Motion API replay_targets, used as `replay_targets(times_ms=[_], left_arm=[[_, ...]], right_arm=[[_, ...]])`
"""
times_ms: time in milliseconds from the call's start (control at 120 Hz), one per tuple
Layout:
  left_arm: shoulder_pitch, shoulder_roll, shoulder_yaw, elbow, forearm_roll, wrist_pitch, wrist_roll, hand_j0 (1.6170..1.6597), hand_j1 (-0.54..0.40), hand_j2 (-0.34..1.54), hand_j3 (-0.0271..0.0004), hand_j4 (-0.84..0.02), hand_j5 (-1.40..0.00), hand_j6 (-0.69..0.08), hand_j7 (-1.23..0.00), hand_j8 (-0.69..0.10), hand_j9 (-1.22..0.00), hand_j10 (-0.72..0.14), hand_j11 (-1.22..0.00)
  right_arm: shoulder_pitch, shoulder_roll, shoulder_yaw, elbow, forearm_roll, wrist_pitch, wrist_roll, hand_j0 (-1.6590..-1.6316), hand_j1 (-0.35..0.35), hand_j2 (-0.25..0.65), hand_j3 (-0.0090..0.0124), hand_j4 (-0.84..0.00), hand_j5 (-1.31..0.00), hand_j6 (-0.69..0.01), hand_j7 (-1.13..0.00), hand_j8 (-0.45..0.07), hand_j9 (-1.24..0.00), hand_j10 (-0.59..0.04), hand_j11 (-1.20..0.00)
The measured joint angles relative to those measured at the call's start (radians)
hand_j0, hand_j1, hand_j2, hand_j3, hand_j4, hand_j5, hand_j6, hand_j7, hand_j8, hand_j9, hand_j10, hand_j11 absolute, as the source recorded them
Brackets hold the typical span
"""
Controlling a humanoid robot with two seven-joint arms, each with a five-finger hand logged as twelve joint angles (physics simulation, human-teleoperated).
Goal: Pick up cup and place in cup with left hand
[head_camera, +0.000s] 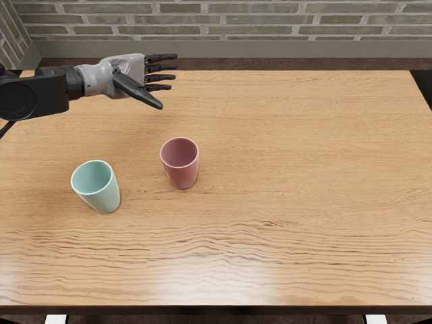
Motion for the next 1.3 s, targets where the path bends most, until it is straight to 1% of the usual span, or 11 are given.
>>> replay_targets(times_ms=[183, 308, 333, 417, 475, 608, 750, 825, 917, 1117, 1300], left_arm=[[0.001, 0.011, 0.002, 0.0, 0.001, 0.0, 0.001, 1.6581, 0.349, 0.0, 0.0, 0.0, 0.0, 0.0, 0.0, 0.001, 0.0, 0.001, 0.0], [-0.057, 0.014, 0.008, 0.0, 0.099, 0.0, 0.006, 1.6581, 0.349, 0.0, 0.0, 0.0, 0.0, 0.0, 0.0, 0.001, 0.0, 0.001, 0.0], [-0.068, 0.014, 0.008, 0.0, 0.124, 0.0, 0.018, 1.6581, 0.349, 0.0, 0.0, 0.0, 0.0, 0.0, 0.0, 0.001, 0.0, 0.001, 0.0], [-0.098, 0.014, 0.01, 0.0, 0.177, 0.0, 0.116, 1.6581, 0.349, 0.0, 0.0, 0.0, 0.0, 0.0, 0.0, 0.0, 0.0, 0.0, 0.0], [-0.13, 0.015, 0.013, 0.0, 0.212, 0.0, 0.163, 1.6581, 0.349, 0.0, 0.0, 0.0, 0.0, 0.0, 0.0, 0.0, 0.0, 0.0, 0.0], [-0.202, 0.002, 0.019, -0.001, 0.271, 0.0, 0.232, 1.6581, 0.349, 0.0, 0.0, -0.001, 0.0, -0.001, 0.0, 0.0, 0.0, 0.0, 0.0], [-0.255, -0.005, 0.046, -0.013, 0.292, 0.0, 0.276, 1.6581, 0.349, 0.0, 0.0, -0.001, 0.0, -0.001, 0.0, -0.001, 0.0, -0.001, 0.0], [-0.3, 0.048, 0.071, -0.098, 0.289, 0.0, 0.287, 1.6581, 0.349, 0.0, 0.0, -0.001, 0.0, -0.001, 0.0, -0.001, 0.0, 0.0, 0.0], [-0.364, 0.108, 0.14, -0.234, 0.256, 0.0, 0.292, 1.6581, 0.349, 0.0, 0.0, -0.001, 0.0, -0.001, 0.0, -0.001, 0.0, -0.001, 0.0], [-0.446, 0.162, 0.288, -0.511, 0.216, 0.0, 0.296, 1.6581, 0.349, 0.0, 0.0, -0.002, 0.0, -0.002, 0.0, -0.002, 0.0, -0.001, 0.0], [-0.48, 0.173, 0.356, -0.648, 0.214, 0.022, 0.308, 1.6581, 0.349, 0.0, 0.0, -0.002, 0.0, -0.002, 0.0, -0.002, 0.0, -0.001, 0.0]], right_arm=[[-0.006, 0.0, -0.002, 0.0, 0.001, 0.001, 0.0, -1.6581, -0.349, 0.0, 0.0, 0.0, 0.0, -0.001, 0.0, 0.0, 0.0, 0.0, 0.0], [-0.01, 0.0, -0.005, 0.0, 0.001, 0.001, 0.0, -1.6581, -0.349, 0.0, 0.0, 0.0, 0.0, -0.001, 0.0, 0.0, 0.0, 0.0, 0.0], [-0.011, 0.0, -0.006, 0.0, 0.001, 0.001, 0.0, -1.6581, -0.349, 0.0, 0.0, 0.0, 0.0, -0.001, 0.0, 0.0, 0.0, 0.0, 0.0], [-0.011, 0.0, -0.007, 0.001, 0.001, 0.001, 0.0, -1.6581, -0.349, 0.0, 0.0, 0.0, 0.0, -0.001, 0.0, 0.0, 0.0, 0.0, 0.0], [-0.012, 0.0, -0.007, 0.0, 0.001, 0.001, 0.0, -1.6581, -0.349, 0.0, 0.0, 0.0, 0.0, -0.001, 0.0, 0.0, 0.0, 0.0, 0.0], [-0.012, 0.0, -0.008, 0.0, 0.002, 0.001, 0.0, -1.6581, -0.349, 0.0, 0.0, 0.0, 0.0, -0.001, 0.0, 0.0, 0.0, 0.0, 0.0], [-0.012, 0.0, -0.008, 0.0, 0.002, 0.001, -0.001, -1.6581, -0.349, 0.0, 0.0, 0.0, 0.0, -0.001, 0.0, 0.0, 0.0, 0.0, 0.0], [-0.012, 0.0, -0.008, 0.0, 0.002, 0.001, -0.001, -1.6581, -0.349, 0.0, 0.0, 0.0, 0.0, -0.001, 0.0, 0.0, 0.0, 0.0, 0.0], [-0.012, 0.0, -0.008, 0.0, 0.002, 0.001, -0.001, -1.6581, -0.349, 0.0, 0.0, 0.0, 0.0, -0.001, 0.0, 0.0, 0.0, 0.0, 0.0], [-0.012, 0.0, -0.008, 0.0, 0.002, 0.001, -0.001, -1.6581, -0.349, 0.0, 0.0, 0.0, 0.0, -0.001, 0.0, -0.001, 0.0, 0.0, 0.0], [-0.012, 0.0, -0.008, 0.0, 0.001, 0.001, -0.001, -1.6581, -0.349, 0.0, 0.0, 0.0, 0.0, -0.001, 0.0, -0.001, 0.0, 0.0, 0.0]])
